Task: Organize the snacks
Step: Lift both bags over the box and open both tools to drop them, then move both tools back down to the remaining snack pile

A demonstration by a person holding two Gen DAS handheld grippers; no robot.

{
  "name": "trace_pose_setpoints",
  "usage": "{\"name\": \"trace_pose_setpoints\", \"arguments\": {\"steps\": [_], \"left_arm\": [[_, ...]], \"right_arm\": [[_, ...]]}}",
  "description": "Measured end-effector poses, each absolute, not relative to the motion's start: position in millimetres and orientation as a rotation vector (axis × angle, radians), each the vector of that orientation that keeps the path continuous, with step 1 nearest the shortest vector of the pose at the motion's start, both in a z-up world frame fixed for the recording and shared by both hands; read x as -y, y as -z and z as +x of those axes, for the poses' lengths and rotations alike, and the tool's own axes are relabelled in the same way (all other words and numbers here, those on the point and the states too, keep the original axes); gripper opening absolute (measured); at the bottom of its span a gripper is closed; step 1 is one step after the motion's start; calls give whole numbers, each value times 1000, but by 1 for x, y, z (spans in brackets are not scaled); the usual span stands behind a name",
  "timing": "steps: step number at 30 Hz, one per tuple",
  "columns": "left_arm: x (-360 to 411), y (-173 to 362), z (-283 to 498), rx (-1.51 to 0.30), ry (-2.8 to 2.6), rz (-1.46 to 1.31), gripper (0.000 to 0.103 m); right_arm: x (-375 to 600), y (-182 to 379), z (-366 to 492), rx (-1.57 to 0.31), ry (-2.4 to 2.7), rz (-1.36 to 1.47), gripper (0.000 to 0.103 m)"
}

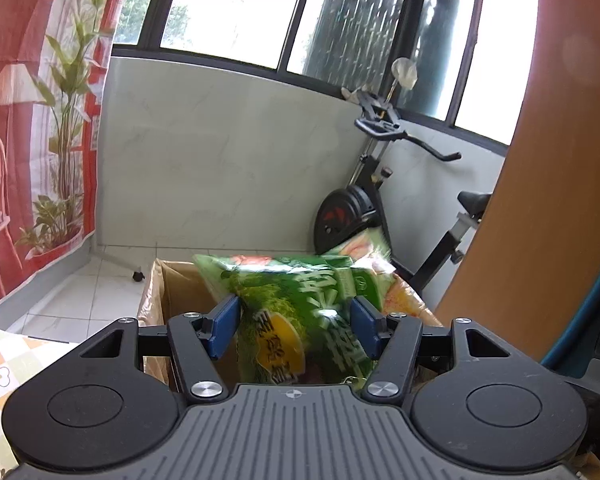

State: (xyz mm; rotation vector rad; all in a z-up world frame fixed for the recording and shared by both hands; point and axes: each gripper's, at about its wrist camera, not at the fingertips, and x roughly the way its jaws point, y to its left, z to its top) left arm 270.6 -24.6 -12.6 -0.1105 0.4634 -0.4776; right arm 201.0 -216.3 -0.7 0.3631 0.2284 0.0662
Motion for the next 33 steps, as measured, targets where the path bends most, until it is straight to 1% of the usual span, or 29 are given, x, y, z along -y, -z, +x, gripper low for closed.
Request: {"name": "trace_pose_setpoints", "arguments": {"steps": [5,12,33], "left_arm": [[30,22,277,-497,457,-72,63],[14,20,268,-501,406,-83,63],[-56,3,187,-425,282,-25,63]], "right_arm": [[235,18,207,-293,-49,477,60],[241,23,197,-323,-11,470,61],[186,28,101,-240,-1,343,62]]}}
